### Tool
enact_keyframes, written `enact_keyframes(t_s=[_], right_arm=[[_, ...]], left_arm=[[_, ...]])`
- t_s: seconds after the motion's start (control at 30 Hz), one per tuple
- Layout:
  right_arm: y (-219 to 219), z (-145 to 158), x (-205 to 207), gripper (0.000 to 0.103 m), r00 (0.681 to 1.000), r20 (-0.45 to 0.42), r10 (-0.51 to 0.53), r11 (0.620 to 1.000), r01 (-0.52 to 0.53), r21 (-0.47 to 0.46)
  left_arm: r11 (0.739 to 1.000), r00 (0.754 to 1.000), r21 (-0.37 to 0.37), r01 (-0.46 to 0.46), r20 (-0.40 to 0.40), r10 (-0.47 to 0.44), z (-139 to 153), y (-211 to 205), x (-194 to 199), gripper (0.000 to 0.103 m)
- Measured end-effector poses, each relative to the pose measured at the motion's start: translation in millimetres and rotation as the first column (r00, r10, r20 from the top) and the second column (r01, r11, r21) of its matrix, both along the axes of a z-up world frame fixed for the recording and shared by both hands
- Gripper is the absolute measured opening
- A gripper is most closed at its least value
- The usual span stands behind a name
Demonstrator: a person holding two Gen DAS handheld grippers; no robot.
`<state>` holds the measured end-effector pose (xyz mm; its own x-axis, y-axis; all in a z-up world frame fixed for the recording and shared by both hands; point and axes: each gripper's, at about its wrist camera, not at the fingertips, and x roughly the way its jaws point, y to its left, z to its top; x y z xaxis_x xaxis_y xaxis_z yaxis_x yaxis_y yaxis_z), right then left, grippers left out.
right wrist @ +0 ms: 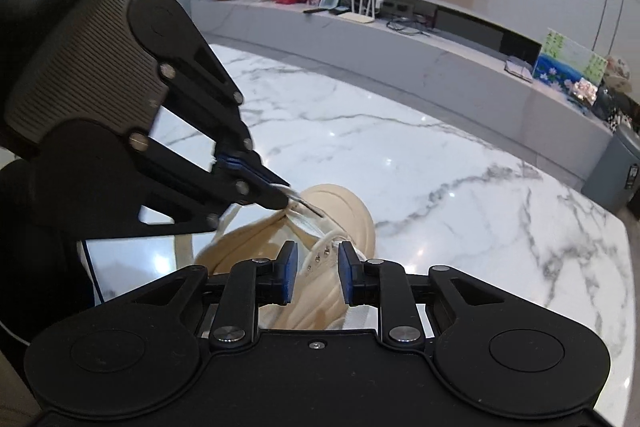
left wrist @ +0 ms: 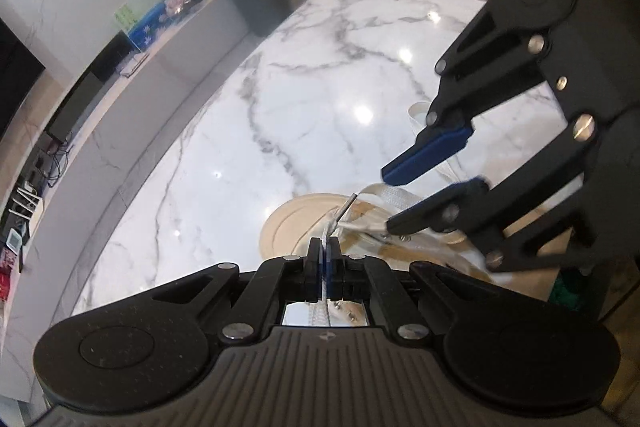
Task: Lace up shoes with both hands
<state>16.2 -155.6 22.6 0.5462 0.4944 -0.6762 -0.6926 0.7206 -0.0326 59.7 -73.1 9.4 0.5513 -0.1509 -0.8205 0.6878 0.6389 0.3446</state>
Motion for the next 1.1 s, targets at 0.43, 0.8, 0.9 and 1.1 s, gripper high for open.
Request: enact_keyframes(t_s=[0.43,0.8,0.9,1.1], right_arm=[[-5,-21,20,0.003,0.998,-0.057,-0.018,0.999,0.020,0.030],[-19,-29,27,0.003,0.996,-0.080,-0.042,0.997,0.047,0.058],[-22,-30,26,0.003,0.995,-0.084,-0.048,0.997,0.053,0.059],[-25,-31,26,0.003,0.995,-0.084,-0.048,0.996,0.054,0.071]], left_arm=[[0.984,0.997,0.162,0.072,-0.051,-0.065,-18,-7,-3,0.001],[0.966,0.996,0.243,0.087,-0.055,-0.076,-35,-19,6,0.001],[0.961,0.995,0.258,0.094,-0.064,-0.080,-37,-21,7,0.001],[0.954,0.994,0.281,0.103,-0.076,-0.085,-40,-24,6,0.001]])
